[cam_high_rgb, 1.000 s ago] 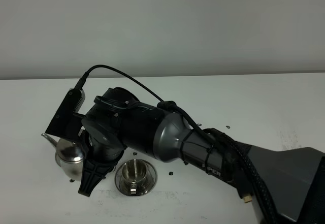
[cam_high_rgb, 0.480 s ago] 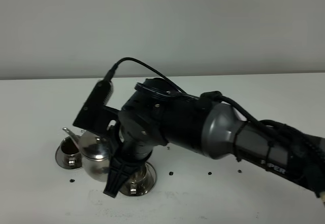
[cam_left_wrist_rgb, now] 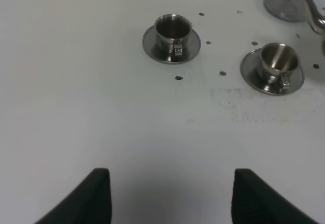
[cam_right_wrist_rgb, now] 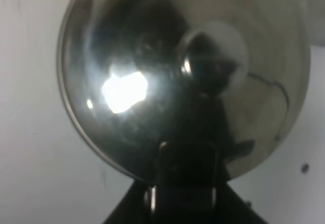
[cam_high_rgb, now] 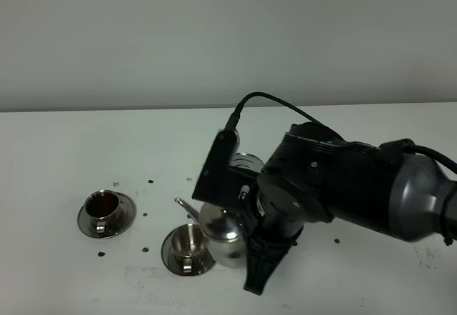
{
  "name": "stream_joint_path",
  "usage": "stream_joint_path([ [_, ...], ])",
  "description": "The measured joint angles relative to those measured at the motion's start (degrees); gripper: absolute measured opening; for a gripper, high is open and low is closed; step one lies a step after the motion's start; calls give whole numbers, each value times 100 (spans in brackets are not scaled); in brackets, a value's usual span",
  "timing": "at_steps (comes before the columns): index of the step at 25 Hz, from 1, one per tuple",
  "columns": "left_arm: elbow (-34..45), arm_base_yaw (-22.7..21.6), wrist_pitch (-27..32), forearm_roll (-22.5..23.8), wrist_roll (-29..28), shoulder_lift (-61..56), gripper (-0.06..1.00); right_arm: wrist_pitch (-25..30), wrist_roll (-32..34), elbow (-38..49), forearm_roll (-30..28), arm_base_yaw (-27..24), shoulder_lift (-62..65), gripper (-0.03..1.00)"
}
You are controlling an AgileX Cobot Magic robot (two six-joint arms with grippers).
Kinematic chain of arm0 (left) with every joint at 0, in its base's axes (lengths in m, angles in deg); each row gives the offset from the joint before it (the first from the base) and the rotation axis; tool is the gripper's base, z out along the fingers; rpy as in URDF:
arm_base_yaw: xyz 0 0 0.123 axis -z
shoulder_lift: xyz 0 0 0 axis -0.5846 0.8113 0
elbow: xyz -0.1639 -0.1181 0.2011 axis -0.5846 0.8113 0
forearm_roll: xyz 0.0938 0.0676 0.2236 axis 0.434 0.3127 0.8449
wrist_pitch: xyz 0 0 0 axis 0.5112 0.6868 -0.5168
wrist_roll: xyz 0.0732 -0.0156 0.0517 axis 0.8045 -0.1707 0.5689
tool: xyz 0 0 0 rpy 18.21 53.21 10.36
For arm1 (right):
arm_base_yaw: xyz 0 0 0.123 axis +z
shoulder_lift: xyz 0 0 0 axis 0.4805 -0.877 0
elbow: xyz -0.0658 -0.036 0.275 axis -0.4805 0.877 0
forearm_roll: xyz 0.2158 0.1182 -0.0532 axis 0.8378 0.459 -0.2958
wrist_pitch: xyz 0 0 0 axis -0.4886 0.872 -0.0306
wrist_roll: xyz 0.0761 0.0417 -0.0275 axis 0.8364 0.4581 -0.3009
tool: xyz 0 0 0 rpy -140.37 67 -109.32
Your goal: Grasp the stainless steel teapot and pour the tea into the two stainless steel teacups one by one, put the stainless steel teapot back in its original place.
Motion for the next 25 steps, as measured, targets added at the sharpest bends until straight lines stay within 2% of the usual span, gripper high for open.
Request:
stream_joint_path([
  [4, 0, 0, 0, 0, 0, 0, 57, -94, -957, 515, -2, 5, 248, 20],
  [7, 0, 0, 0, 0, 5, 0, 57, -118, -1294, 614, -35, -45, 270, 20],
  [12, 0, 0, 0, 0, 5, 0, 57, -269, -1389, 633, -509, -236, 238, 20],
  [25, 0, 0, 0, 0, 5, -66, 57, -273, -1604, 15, -701, -340, -388, 20],
])
